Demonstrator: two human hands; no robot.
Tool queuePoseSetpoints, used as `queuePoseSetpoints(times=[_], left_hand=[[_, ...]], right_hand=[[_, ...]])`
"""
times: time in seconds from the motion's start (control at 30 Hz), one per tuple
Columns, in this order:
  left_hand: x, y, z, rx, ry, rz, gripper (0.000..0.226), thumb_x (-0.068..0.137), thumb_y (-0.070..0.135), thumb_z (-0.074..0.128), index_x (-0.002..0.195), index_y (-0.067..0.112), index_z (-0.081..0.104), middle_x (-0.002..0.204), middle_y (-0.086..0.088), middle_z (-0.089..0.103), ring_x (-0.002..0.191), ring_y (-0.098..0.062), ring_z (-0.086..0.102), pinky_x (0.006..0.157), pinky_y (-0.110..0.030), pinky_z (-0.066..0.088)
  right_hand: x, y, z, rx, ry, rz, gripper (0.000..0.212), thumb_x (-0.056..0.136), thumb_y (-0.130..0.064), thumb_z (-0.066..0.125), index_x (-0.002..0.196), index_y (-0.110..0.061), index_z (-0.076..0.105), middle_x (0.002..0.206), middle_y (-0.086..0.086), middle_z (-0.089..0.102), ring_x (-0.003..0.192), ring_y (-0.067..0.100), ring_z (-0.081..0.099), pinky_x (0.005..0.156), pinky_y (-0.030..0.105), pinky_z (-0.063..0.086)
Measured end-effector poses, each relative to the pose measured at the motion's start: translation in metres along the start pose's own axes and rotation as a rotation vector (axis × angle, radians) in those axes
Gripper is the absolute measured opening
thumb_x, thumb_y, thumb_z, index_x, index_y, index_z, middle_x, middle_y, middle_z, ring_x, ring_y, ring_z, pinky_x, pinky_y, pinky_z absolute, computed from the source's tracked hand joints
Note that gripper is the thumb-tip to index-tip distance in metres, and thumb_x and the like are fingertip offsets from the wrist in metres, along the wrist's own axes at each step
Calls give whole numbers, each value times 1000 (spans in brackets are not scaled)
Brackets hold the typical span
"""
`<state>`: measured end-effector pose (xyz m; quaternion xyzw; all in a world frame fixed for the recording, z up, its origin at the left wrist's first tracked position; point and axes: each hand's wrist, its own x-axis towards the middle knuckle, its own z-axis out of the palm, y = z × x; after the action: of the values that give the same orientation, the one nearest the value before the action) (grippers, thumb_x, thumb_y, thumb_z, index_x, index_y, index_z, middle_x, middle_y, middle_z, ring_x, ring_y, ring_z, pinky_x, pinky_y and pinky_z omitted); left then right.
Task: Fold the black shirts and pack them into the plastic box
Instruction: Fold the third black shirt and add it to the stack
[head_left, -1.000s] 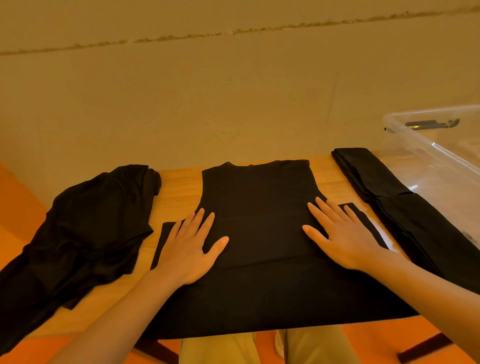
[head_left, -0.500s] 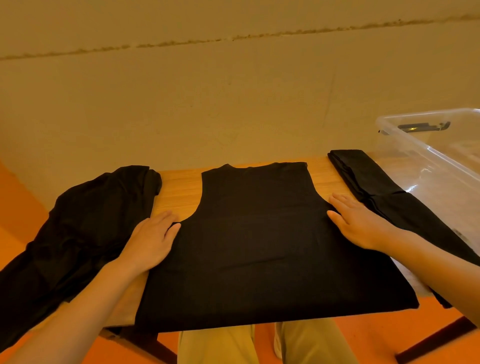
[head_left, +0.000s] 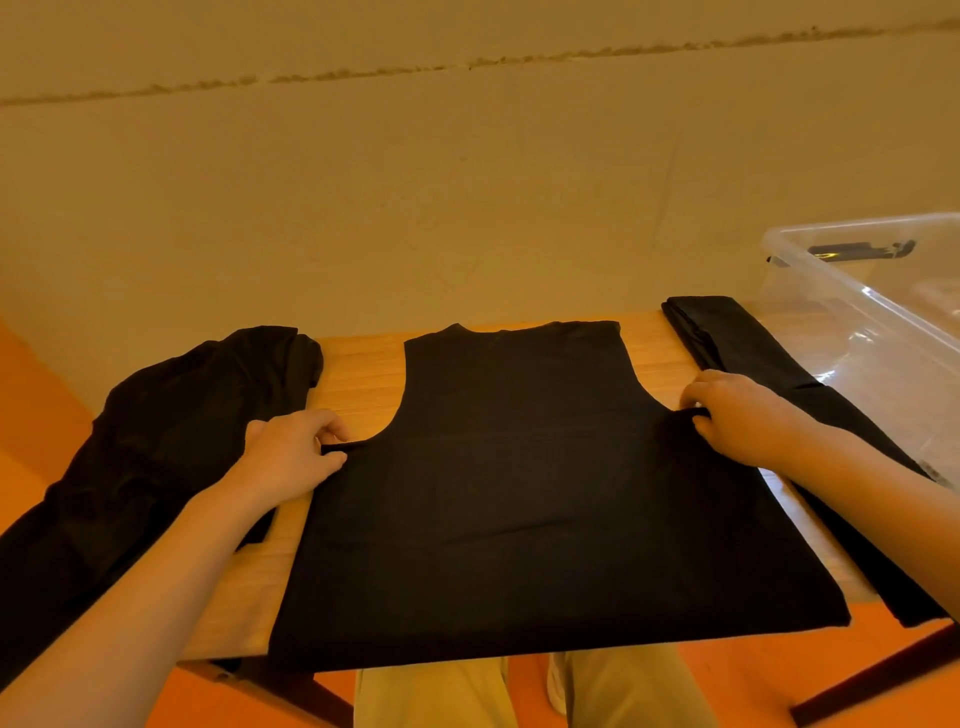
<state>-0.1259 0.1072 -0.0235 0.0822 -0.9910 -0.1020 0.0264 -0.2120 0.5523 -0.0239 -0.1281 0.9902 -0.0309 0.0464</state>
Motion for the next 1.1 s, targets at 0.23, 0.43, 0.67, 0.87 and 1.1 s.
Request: queuePoseSetpoints(times=[0.23, 0.43, 0.67, 0.87, 1.1], left_hand=[[0, -1, -2, 41, -7, -37, 14, 90, 38, 62, 103, 32, 60, 100, 12, 53, 104, -13, 53, 94, -35, 32], [-7, -1, 0, -83, 37, -7, 18, 88, 29, 68, 104, 22, 66, 99, 4, 61, 95, -15, 57, 89, -35, 48], [-12, 3, 2, -107, 132, 50, 16, 87, 24, 69, 102, 22, 67, 96, 6, 61, 88, -11, 56, 74, -26, 46], [-12, 7, -8, -187, 191, 99, 14, 86, 25, 70, 100, 21, 69, 92, 9, 61, 85, -7, 56, 72, -21, 43], [1, 20, -48, -279, 224, 116, 5, 89, 24, 67, 94, 25, 68, 84, 10, 63, 78, -5, 58, 64, -11, 37]], right_hand=[[-3, 3, -11, 4, 8, -7, 5, 91, -19, 59, 91, -19, 54, 97, 2, 55, 82, 16, 56, 81, 30, 52], [-3, 4, -14, 26, 18, 17, 18, 91, -21, 61, 108, -17, 55, 89, -3, 54, 80, 14, 57, 81, 26, 51], [-7, 5, -13, 7, 44, -9, 19, 92, -27, 60, 105, -15, 66, 98, 1, 64, 84, 14, 61, 81, 28, 53], [-16, 2, -17, 81, 179, -86, 19, 93, -27, 57, 107, -17, 65, 93, -2, 65, 80, 11, 60, 79, 32, 55], [-16, 5, -43, 227, 383, -127, 20, 94, -20, 56, 111, -15, 64, 98, -2, 63, 81, 11, 56, 76, 24, 45]])
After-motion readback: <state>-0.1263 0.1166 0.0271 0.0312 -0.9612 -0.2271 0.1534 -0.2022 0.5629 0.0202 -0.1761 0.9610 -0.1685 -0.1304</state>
